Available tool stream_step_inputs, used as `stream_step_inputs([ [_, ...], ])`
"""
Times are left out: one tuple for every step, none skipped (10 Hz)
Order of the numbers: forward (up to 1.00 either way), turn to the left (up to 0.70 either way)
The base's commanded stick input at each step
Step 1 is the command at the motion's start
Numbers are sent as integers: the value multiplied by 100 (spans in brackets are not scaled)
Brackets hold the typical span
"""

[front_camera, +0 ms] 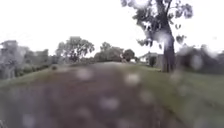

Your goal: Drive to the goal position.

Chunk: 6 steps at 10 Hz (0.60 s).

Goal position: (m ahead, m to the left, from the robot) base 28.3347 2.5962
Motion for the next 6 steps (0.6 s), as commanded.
stream_step_inputs([
  [100,0],
  [100,0],
  [100,0],
  [100,0],
  [100,0],
  [100,0],
])
